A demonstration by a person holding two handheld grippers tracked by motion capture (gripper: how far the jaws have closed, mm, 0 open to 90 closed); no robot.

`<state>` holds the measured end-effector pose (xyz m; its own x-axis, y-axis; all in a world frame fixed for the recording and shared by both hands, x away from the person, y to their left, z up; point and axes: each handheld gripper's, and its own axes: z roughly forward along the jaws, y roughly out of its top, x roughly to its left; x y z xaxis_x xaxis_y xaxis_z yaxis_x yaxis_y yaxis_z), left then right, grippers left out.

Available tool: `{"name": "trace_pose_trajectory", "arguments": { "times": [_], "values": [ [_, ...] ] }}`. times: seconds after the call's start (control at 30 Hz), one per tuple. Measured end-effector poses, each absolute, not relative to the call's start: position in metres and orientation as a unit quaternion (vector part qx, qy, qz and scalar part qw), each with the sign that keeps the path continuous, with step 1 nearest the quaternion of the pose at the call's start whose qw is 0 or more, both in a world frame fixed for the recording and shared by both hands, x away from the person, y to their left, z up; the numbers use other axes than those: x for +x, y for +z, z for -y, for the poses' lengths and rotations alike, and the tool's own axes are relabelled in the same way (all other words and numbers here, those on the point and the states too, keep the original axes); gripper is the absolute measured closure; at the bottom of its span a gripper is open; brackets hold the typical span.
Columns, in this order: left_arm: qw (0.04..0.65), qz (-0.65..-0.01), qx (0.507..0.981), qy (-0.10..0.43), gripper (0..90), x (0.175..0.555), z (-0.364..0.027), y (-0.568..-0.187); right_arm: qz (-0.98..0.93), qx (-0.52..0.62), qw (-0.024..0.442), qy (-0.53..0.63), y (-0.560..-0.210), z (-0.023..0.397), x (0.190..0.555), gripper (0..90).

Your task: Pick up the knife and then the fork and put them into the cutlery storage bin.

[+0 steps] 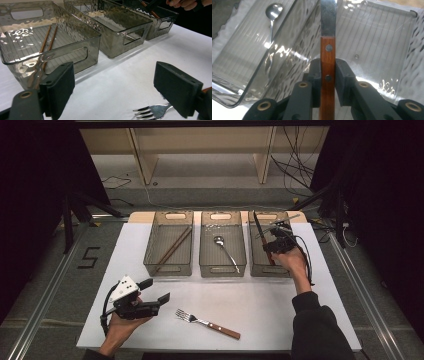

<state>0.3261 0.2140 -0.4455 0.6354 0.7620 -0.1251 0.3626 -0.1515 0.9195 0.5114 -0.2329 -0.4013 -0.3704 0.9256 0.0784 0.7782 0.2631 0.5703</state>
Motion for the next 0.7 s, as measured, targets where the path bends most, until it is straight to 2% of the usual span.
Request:
{"name": "trace_pose_trajectory", "arguments": {
  "times": [0.37,0.47,0.7],
  "values": [
    [0.527,-0.384,0.734,0.19,16.9,0.326,-0.214,-0.446,-0.784,0.557,0.129,0.241,-0.41,0.234,0.514,75.8],
    [0.526,-0.383,0.735,0.19,16.8,0.326,-0.214,-0.446,-0.785,0.557,0.131,0.238,-0.412,0.235,0.513,63.8],
    [0.527,-0.383,0.735,0.19,16.9,0.326,-0.213,-0.446,-0.788,0.534,0.134,0.276,-0.399,0.23,0.505,53.3]
  ]
}}
